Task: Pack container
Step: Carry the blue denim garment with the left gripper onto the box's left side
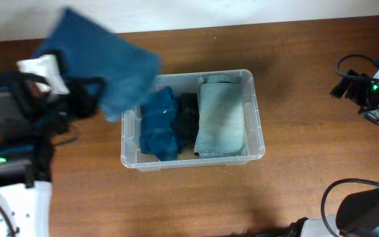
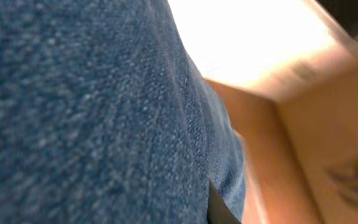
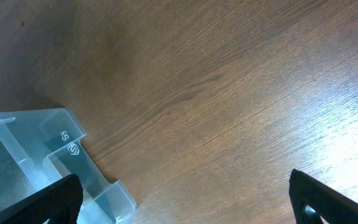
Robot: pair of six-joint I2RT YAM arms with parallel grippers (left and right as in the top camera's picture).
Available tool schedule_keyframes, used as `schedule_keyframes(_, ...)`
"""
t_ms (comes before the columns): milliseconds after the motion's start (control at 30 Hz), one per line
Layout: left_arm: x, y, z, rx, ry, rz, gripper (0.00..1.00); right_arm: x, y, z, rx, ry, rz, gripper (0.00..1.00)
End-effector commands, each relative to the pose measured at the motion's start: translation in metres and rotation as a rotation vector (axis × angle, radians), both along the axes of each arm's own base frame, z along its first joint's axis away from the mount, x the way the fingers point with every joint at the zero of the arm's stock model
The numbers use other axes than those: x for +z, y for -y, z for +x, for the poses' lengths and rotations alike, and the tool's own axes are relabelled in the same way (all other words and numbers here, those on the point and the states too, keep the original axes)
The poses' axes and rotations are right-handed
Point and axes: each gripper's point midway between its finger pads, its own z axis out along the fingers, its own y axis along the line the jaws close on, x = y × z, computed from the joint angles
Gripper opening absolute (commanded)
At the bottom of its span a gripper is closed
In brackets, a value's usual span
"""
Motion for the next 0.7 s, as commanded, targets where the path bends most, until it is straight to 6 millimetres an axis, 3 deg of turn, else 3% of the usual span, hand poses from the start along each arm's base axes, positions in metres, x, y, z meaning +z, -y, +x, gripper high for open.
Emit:
schedule_keyframes(0,0.01,0.083,-0.026,-0.307,0.061,0.01,0.0,-0.002,-0.004,0.0,0.016,-0.002,0.009,0.98)
schedule_keyframes(67,-0.001,0.109,-0.031,-0.388,0.036,0.017,0.01,-0.002,-0.004,0.0,0.016,-0.003,0.01,0.98)
schedule_keyframes(133,-0.018,0.122,-0.031,-0.444,0.001,0.045,0.01,-0.002,-0.005,0.0,0.017,-0.002,0.009,0.98)
schedule_keyframes(233,-0.059,0.124,-0.027,-0.481,-0.128,0.088,0.0,-0.002,-0.005,0.0,0.017,-0.003,0.01,0.98)
schedule_keyframes(300,-0.095,0.119,-0.027,-0.508,-0.22,0.16,0.0,-0.002,-0.005,0.0,0.017,-0.003,0.01,0.98)
schedule_keyframes(367,-0.147,0.111,-0.028,-0.54,-0.381,0.245,0.01,-0.002,-0.006,0.001,0.022,-0.003,0.01,0.99)
schedule_keyframes(400,-0.156,0.11,-0.028,-0.559,-0.401,0.258,0.01,-0.002,-0.007,0.001,0.024,-0.002,0.009,0.99)
schedule_keyframes(433,-0.18,0.107,-0.028,-0.599,-0.456,0.281,0.0,-0.002,-0.008,0.002,0.028,-0.003,0.009,0.99)
schedule_keyframes(567,-0.214,0.102,-0.027,-0.612,-0.559,0.304,0.01,-0.002,-0.009,0.002,0.03,-0.003,0.009,0.98)
schedule_keyframes(667,-0.228,0.07,-0.025,-0.529,-0.616,0.451,0.01,-0.001,-0.009,0.002,0.03,-0.002,0.009,0.98)
